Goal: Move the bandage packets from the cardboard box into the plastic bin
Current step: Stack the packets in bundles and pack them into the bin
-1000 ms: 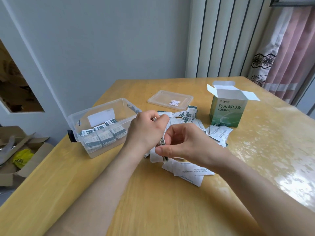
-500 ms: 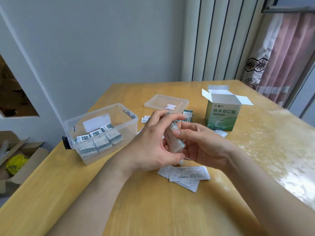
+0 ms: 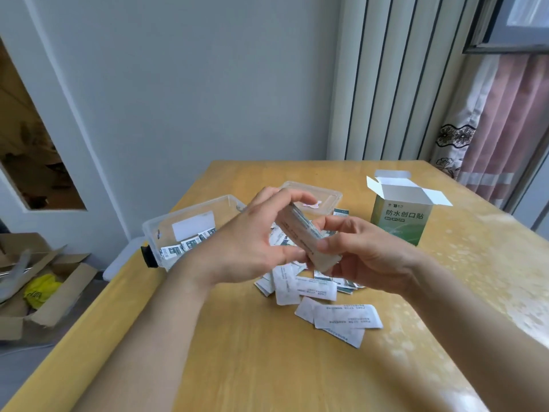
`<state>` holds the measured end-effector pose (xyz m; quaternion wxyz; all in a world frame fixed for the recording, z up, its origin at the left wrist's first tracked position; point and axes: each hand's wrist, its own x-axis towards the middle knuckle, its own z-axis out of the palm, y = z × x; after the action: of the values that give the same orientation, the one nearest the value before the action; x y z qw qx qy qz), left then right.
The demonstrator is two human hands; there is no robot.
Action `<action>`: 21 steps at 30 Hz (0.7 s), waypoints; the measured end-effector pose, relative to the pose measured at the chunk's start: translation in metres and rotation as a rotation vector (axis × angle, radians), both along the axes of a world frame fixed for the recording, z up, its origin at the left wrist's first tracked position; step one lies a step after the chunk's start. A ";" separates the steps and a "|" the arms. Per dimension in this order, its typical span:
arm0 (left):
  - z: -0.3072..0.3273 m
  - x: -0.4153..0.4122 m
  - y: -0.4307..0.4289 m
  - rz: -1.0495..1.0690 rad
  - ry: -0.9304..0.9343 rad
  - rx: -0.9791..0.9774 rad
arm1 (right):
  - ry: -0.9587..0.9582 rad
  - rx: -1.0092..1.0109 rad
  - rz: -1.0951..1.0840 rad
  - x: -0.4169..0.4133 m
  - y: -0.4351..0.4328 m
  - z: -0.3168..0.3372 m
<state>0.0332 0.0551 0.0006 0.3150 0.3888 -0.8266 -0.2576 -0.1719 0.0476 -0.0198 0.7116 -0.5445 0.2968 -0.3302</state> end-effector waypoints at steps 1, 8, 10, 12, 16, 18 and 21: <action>0.007 0.006 -0.001 0.008 0.032 0.007 | 0.035 -0.014 0.030 0.002 -0.001 0.006; 0.022 0.054 -0.024 0.251 0.154 -0.019 | 0.417 -0.286 0.027 0.045 -0.023 0.049; 0.021 0.070 -0.035 0.343 0.221 -0.002 | 0.553 -0.489 -0.105 0.064 -0.030 0.054; 0.018 0.079 -0.044 0.415 0.304 0.042 | 0.660 -0.751 -0.288 0.080 -0.035 0.051; 0.012 0.093 -0.060 0.521 0.355 0.101 | 0.667 -0.964 -0.492 0.104 -0.049 0.040; 0.010 0.096 -0.063 0.550 0.329 0.131 | 0.587 -0.882 -0.534 0.105 -0.054 0.036; 0.009 0.106 -0.069 0.570 0.285 0.194 | 0.604 -0.893 -0.556 0.110 -0.063 0.033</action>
<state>0.1388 -0.0137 0.0092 0.4481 0.5928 -0.6038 -0.2885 -0.0615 -0.0159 0.0130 0.1858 -0.7620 0.4497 -0.4274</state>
